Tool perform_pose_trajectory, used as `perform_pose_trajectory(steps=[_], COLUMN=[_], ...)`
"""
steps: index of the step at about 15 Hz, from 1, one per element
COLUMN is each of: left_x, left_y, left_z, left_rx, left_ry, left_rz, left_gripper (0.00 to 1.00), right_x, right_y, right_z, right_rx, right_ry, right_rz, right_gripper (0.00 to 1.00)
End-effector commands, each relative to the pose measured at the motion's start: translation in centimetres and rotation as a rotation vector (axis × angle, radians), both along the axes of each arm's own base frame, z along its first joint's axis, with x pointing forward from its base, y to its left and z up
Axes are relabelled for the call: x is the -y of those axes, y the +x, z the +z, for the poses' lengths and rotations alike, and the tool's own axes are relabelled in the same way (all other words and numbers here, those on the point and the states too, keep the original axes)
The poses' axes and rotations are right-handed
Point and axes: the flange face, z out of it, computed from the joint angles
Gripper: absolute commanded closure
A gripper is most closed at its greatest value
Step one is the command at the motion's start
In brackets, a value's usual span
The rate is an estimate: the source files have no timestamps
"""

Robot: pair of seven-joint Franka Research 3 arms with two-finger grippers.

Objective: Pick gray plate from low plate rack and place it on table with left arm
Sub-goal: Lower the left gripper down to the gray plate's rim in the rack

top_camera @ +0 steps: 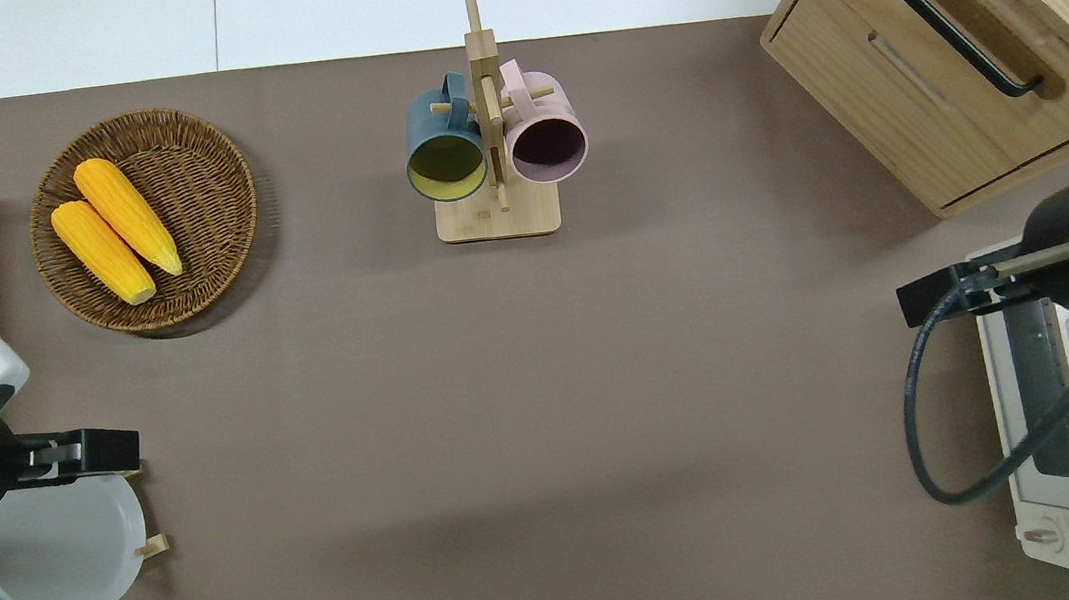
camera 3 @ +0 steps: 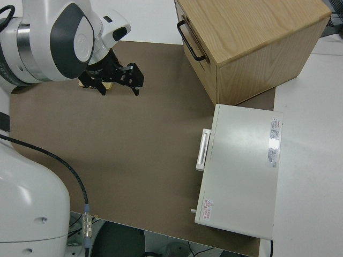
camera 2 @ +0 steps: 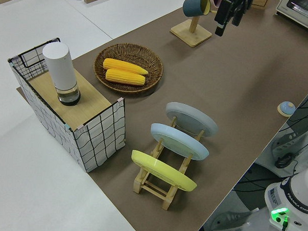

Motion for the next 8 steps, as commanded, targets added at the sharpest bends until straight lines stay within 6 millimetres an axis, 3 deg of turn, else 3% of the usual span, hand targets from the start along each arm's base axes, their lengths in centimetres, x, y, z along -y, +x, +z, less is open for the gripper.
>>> perform_pose_trajectory(steps=[1, 5, 8], left_x=[-1.5, -3.5, -6.9], left_y=[-3.1, -3.7, -3.5], left_z=[-1.9, -2.7, -3.8], left_rx=[0.049, 0.054, 0.074], left_ry=[0.015, 0.003, -0.018], left_rz=[0.002, 0.001, 0.053], left_gripper=[0.0, 0.0, 0.0], right_x=[0.1, 0.1, 0.1], right_y=[-0.2, -0.2, -0.2], right_z=[0.3, 0.3, 0.3], right_rx=[-0.006, -0.006, -0.006], right_ry=[0.009, 0.009, 0.009], right_rz=[-0.002, -0.002, -0.002], right_gripper=[0.013, 0.011, 0.013])
